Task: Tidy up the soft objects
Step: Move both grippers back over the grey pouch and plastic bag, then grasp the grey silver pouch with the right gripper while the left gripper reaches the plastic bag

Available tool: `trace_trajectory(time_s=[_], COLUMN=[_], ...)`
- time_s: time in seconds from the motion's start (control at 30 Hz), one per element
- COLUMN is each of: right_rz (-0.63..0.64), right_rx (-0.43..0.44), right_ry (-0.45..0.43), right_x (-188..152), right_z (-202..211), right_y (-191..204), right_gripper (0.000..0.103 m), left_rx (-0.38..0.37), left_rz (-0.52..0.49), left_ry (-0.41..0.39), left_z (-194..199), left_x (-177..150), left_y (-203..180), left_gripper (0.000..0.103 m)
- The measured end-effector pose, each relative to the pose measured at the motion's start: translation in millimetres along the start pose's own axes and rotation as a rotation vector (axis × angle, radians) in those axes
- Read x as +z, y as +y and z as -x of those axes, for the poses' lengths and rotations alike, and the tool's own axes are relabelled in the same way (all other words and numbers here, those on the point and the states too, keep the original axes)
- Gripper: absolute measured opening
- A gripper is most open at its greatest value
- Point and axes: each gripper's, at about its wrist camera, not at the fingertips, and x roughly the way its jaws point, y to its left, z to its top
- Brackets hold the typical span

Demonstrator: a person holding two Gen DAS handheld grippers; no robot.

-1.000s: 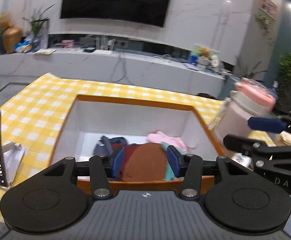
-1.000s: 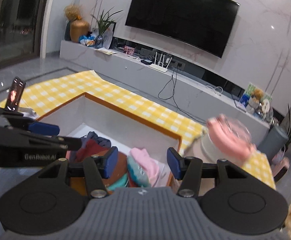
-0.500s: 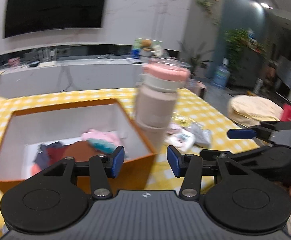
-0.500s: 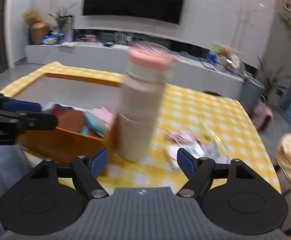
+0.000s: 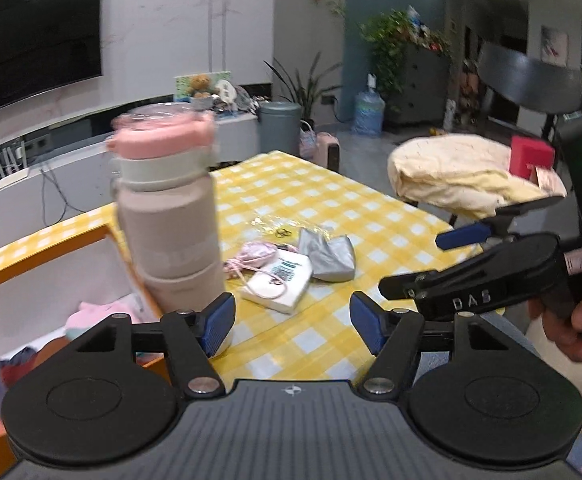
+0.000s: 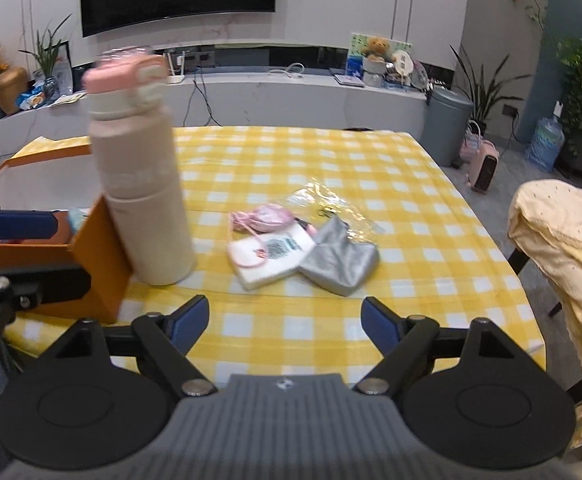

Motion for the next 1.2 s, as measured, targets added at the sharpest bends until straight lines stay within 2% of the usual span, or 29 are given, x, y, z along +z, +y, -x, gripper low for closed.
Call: trace_trajectory(time_s=[0.2,0.4,0.57,0.73,0.83,1.03,1.07,1.1,1.2], right_rz=[-0.013,-0.065,-0.048,-0.061,-0.113,-0.195,-0.175,-0.152,-0.102], right_rx=[-0.028,0.026,0.069,0.113,0.128,0.161,0.16,0.165,0.155], right_ry=[0.045,0.152,0.196,0.244,0.269,0.29,0.274,0.262,0.227], right_x=[8,21,37,47,51,49,48,48,44], right_z=[-31,-78,-119,-163,-188,-214,-213,-211,-206], right_y=[-33,-67,-78,-86,-96,-103,-100,-98,-97], right_gripper=[0.087,0.087,0.092,0.092,0.092,0.077,0.065,0.059,0.029], left_rx=[-0.011,0.005,0.047,0.093,0.119,0.17,0.17,0.175,0.214], left_rz=[-0.048,-0.062,-0.086,-0.099,-0.085,-0.092,-0.095,-0.098,-0.118], left_ry=[0.073,0.142,0.196,0.202,0.191,0.176,0.182,0.186,0.175], left_z=[-47,-97,-139,-166,-174,-192,-194,-198,-205], left_x=[7,15,19,26,28,29,29,29,31], left_y=[-12,-17,-18,-13,-11,-12,-12,-12,-13], left_gripper=[0.077,0.075,0.072,0.07,0.068,0.068,0.068,0.068,0.069])
